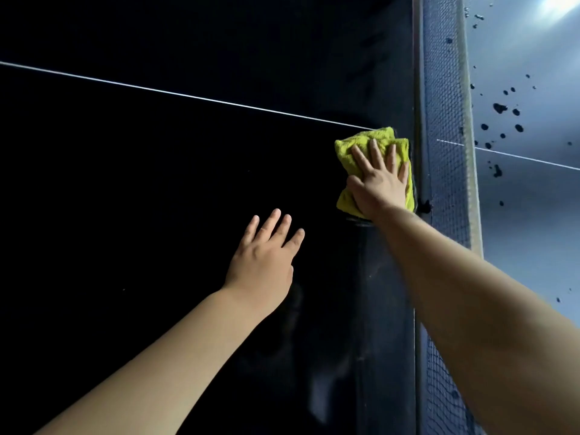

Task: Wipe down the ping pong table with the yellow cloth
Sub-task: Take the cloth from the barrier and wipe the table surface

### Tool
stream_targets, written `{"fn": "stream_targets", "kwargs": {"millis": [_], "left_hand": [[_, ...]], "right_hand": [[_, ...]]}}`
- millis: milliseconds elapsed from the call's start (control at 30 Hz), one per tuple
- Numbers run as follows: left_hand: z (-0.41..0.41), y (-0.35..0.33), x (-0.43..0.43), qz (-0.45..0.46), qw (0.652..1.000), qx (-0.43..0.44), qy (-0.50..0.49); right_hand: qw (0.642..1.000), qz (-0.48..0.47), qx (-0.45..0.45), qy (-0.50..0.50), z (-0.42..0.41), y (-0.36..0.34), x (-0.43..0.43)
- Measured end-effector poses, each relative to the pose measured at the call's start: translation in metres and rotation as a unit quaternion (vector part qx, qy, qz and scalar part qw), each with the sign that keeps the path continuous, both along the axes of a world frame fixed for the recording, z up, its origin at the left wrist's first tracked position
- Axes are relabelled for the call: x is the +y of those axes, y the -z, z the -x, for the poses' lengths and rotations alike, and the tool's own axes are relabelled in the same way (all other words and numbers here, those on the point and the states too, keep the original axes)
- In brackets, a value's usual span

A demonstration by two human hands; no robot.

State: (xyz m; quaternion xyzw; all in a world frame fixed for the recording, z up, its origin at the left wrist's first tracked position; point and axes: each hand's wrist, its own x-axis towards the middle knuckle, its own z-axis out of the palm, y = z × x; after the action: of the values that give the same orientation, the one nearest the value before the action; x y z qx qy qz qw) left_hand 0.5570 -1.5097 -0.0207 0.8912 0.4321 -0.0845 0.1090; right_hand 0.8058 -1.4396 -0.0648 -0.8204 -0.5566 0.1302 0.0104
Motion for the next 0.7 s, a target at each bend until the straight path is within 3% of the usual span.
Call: {"fn": "stream_targets", "kwargs": {"millis": [400,700], "left_hand": [[0.02,-0.015,-0.075,0.005,0.998,-0.01,0.057],[0.076,-0.018,-0.144,0.027,0.995,0.044,0.085]], "right_hand": [[1.0,0.015,-0.004,0.008,0.085,-0.002,-0.165],[0.998,0.036,0.011,0.045,0.177,-0.009,-0.322]]}}
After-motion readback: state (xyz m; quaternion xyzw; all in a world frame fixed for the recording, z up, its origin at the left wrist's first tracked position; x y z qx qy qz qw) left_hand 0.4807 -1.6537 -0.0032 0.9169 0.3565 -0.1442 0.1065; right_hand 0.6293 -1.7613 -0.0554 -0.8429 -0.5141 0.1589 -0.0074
